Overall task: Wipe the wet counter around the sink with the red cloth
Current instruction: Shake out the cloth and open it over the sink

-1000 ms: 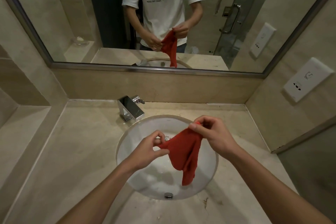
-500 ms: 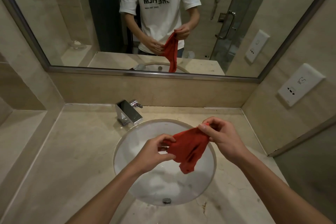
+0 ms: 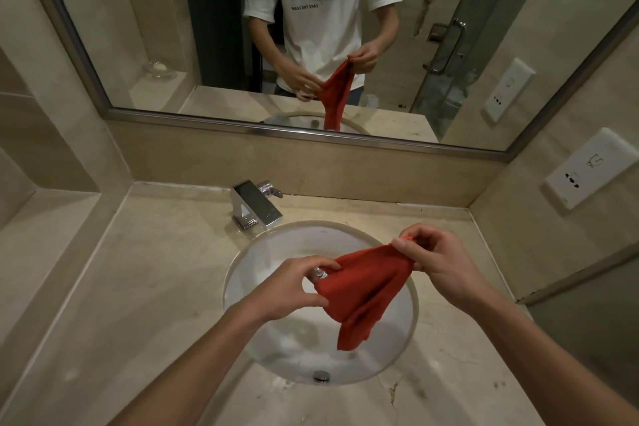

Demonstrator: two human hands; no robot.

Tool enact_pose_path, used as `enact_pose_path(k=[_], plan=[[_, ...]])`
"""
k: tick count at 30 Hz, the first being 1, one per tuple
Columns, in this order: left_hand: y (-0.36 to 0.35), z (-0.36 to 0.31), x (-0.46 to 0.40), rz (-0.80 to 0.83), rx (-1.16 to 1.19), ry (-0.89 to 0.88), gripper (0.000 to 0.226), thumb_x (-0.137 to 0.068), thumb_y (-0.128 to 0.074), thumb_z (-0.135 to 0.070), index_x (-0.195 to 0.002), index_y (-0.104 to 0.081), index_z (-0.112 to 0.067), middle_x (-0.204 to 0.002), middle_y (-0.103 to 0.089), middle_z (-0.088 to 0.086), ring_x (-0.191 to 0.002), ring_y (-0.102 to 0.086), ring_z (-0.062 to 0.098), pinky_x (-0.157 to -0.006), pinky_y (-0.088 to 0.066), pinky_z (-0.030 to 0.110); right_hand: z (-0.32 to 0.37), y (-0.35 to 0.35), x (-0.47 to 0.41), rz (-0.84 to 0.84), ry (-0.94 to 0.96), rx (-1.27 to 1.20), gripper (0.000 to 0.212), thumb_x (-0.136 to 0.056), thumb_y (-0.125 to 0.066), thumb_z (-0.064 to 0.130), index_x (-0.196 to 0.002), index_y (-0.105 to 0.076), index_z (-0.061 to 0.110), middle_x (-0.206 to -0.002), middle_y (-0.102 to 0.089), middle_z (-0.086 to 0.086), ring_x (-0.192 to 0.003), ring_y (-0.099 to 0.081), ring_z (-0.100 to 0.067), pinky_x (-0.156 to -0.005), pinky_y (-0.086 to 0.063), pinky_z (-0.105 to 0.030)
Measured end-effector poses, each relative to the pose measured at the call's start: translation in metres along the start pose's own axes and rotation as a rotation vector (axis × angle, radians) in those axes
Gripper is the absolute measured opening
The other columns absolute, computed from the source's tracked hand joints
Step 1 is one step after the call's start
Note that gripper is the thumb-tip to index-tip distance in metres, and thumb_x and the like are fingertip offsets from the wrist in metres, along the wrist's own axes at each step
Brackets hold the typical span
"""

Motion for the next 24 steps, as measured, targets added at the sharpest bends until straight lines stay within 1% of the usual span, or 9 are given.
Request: enact_pose_path(k=[4, 6, 8, 10, 12, 13, 18, 21, 24], plan=[[0.020, 0.003, -0.001, 0.003, -0.081, -0.022, 0.054, -0.070, -0.081, -0.005, -0.118, -0.068, -0.027, -0.109, -0.067, -0.012, -0.084, -0.064, 0.011, -0.080, -0.055, 0.027, -0.012, -0.002, 0.000, 0.026, 0.003, 0.100, 0.013, -0.090, -0.070, 0.015, -0.084, -0.066, 0.004, -0.071, -0.061, -0.004, -0.068, -0.057, -0.016, -0.061, -0.048, -0.026], [0.025, 0.002, 0.000, -0.002, -0.115, -0.011, 0.052, -0.071, -0.082, -0.006, -0.117, -0.069, -0.025, -0.108, -0.067, -0.009, -0.084, -0.065, 0.010, -0.074, -0.054, 0.021, -0.017, -0.004, 0.001, 0.032, 0.024, 0.155, 0.010, -0.093, -0.068, 0.016, -0.086, -0.066, 0.009, -0.071, -0.060, 0.001, -0.069, -0.055, -0.015, -0.063, -0.046, -0.029], [0.028, 0.001, 0.001, -0.020, -0.142, -0.021, 0.047, -0.072, -0.082, -0.007, -0.115, -0.071, -0.022, -0.106, -0.069, -0.009, -0.085, -0.065, 0.007, -0.071, -0.051, 0.014, -0.020, -0.007, 0.003, 0.044, 0.076, 0.230, 0.005, -0.095, -0.065, 0.018, -0.091, -0.068, 0.018, -0.070, -0.060, 0.008, -0.069, -0.056, -0.010, -0.064, -0.045, -0.028], [0.033, 0.000, 0.001, -0.061, -0.174, -0.040, 0.040, -0.074, -0.081, -0.008, -0.111, -0.073, -0.021, -0.102, -0.070, -0.010, -0.085, -0.065, 0.004, -0.068, -0.048, 0.011, -0.020, -0.011, 0.005, 0.084, 0.117, 0.304, 0.012, -0.097, -0.063, 0.016, -0.096, -0.073, 0.023, -0.079, -0.069, 0.009, -0.077, -0.064, -0.009, -0.070, -0.051, -0.028], [0.041, -0.002, -0.001, -0.107, -0.188, -0.056, 0.033, -0.076, -0.081, -0.008, -0.106, -0.075, -0.020, -0.094, -0.070, -0.014, -0.085, -0.064, 0.004, -0.066, -0.048, 0.012, -0.020, -0.014, 0.006, 0.119, 0.104, 0.304, 0.017, -0.097, -0.062, 0.011, -0.098, -0.077, 0.018, -0.089, -0.075, 0.007, -0.086, -0.070, -0.011, -0.077, -0.056, -0.030], [0.045, -0.004, -0.001, -0.131, -0.195, -0.062, 0.030, -0.077, -0.081, -0.008, -0.104, -0.076, -0.020, -0.091, -0.069, -0.016, -0.085, -0.064, 0.004, -0.066, -0.050, 0.014, -0.020, -0.015, 0.006, 0.128, 0.092, 0.294, 0.018, -0.097, -0.062, 0.009, -0.099, -0.078, 0.016, -0.091, -0.076, 0.006, -0.087, -0.071, -0.013, -0.077, -0.058, -0.031], [0.062, -0.017, 0.002, -0.156, -0.168, -0.037, 0.028, -0.074, -0.083, -0.006, -0.095, -0.078, -0.024, -0.082, -0.070, -0.024, -0.077, -0.065, 0.000, -0.070, -0.053, 0.021, -0.019, -0.014, 0.010, 0.163, 0.088, 0.269, 0.023, -0.097, -0.061, 0.004, -0.108, -0.078, 0.015, -0.097, -0.077, 0.006, -0.086, -0.073, -0.017, -0.068, -0.062, -0.034], [0.068, -0.022, 0.004, -0.152, -0.105, 0.006, 0.034, -0.072, -0.084, -0.005, -0.089, -0.075, -0.032, -0.085, -0.071, -0.021, -0.079, -0.066, 0.004, -0.073, -0.055, 0.027, -0.016, -0.016, 0.013, 0.175, 0.108, 0.220, 0.025, -0.096, -0.060, -0.001, -0.107, -0.078, 0.011, -0.095, -0.077, 0.002, -0.083, -0.074, -0.021, -0.065, -0.063, -0.037], [0.073, -0.027, 0.006, -0.143, -0.083, 0.016, 0.032, -0.071, -0.084, -0.001, -0.089, -0.076, -0.027, -0.088, -0.072, -0.017, -0.081, -0.066, 0.004, -0.075, -0.054, 0.025, -0.012, -0.016, 0.015, 0.154, 0.148, 0.184, 0.024, -0.095, -0.061, -0.002, -0.103, -0.079, 0.011, -0.092, -0.077, 0.000, -0.081, -0.074, -0.024, -0.067, -0.063, -0.040]])
Point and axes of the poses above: each hand's wrist, its own x-axis away from the middle knuckle, its own y-axis out of the back of the hand, z = x × y, the point moved 3 cm from there along -x, towards the middle knuckle
